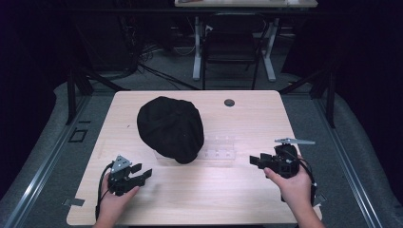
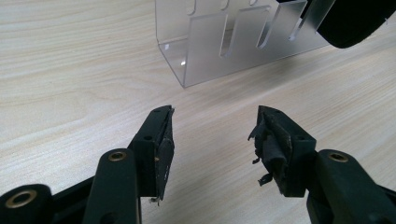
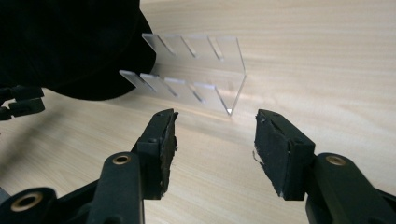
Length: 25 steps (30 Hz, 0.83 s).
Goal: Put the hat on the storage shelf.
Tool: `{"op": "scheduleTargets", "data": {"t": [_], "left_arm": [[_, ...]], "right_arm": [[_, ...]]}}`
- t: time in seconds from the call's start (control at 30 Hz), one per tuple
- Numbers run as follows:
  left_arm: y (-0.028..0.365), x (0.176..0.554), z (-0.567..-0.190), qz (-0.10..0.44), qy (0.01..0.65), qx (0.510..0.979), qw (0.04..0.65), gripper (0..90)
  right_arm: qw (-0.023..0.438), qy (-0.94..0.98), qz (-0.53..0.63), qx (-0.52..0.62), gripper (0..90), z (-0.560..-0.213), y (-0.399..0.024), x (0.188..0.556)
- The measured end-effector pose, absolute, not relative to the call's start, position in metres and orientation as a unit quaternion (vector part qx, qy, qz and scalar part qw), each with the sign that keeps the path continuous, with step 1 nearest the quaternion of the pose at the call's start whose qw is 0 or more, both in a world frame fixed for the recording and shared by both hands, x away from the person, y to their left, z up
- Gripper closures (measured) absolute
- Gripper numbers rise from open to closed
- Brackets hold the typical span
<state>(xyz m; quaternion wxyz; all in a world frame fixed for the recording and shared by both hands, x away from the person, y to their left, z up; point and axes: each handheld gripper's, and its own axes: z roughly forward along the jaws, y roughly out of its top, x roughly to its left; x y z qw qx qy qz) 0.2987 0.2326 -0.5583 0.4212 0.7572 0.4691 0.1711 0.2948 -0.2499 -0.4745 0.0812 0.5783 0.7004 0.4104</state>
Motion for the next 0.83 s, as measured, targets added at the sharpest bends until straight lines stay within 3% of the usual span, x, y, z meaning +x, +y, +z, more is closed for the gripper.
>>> {"op": "scheduleTargets", "data": {"t": [0.5, 0.83], "left_arm": [[0.232, 0.299, -0.560, 0.160, 0.474, 0.758, 0.419, 46.7], [0.238, 0.300, -0.559, 0.153, 0.482, 0.741, 0.441, 44.1]], "right_arm": [[0.123, 0.686, 0.402, 0.594, 47.7, -0.526, -0.262, 0.274], [0.184, 0.671, 0.400, 0.596, 44.9, -0.545, -0.267, 0.260]]}}
